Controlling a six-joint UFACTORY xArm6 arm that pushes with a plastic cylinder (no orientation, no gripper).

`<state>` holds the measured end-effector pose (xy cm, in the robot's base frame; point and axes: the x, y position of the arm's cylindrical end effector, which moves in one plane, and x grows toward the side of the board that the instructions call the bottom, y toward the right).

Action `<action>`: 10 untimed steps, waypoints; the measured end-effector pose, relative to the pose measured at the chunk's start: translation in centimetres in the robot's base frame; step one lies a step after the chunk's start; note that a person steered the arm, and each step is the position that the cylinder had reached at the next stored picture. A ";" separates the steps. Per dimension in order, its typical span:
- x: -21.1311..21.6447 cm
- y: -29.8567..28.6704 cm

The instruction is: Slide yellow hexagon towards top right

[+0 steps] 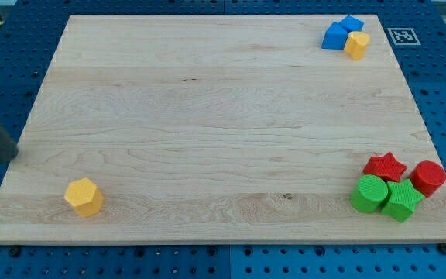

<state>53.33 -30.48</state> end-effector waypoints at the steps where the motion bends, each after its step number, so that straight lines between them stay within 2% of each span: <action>1: 5.2 0.3; 2: 5.2 0.3; 3: 6.4 4.5; 4: 6.8 12.2; 5: 6.7 16.0; 6: 6.2 16.8; 8: 6.9 13.8; 10: 5.6 13.9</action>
<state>58.96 -16.62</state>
